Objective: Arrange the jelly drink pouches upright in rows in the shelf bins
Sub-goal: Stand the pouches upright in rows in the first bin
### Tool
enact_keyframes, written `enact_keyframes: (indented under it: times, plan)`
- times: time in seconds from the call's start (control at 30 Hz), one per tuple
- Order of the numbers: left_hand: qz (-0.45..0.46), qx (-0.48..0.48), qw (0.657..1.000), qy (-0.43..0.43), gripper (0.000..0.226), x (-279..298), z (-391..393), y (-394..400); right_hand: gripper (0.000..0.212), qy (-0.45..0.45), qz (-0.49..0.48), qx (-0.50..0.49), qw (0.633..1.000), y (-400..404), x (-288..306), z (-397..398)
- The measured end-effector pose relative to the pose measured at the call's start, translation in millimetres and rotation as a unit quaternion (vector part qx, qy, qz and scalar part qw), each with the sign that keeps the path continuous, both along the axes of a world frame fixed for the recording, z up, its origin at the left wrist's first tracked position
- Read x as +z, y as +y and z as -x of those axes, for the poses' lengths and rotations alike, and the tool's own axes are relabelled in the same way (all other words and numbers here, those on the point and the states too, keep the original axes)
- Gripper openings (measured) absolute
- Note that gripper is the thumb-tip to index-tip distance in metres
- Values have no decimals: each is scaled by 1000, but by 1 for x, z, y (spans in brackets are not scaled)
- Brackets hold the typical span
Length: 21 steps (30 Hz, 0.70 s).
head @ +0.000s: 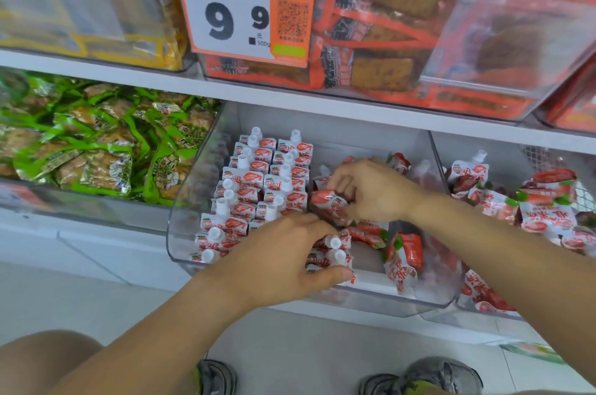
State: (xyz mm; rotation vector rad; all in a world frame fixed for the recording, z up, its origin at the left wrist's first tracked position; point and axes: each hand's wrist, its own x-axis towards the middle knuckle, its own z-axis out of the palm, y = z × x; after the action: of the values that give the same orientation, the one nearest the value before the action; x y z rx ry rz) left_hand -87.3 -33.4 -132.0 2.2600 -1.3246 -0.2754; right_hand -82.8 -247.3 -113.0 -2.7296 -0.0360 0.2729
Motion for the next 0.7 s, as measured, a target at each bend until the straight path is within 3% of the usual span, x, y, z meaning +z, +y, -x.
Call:
enact_keyframes:
  times: [0.17, 0.33, 0.43, 0.6, 0.7]
  plan:
    - [0, -7, 1000, 5, 54, 0, -1, 1, 55, 83, 26, 71, 994, 2, 4, 2]
    - [3, -7, 1000, 1, 52, 1, -1, 1, 71, 101, 91, 70, 988, -7, -2, -9]
    - [-1, -5, 1000, 2, 53, 0, -3, 0, 75, 118, 75, 68, 988, -3, -8, -11]
    - [-5, -5, 1000, 2, 55, -1, -3, 2, 34, 23, 17, 26, 999, -9, -6, -7]
    - [-3, -6, 1000, 7, 54, 0, -5, 1, 22, -1, 25, 84, 996, 0, -10, -7]
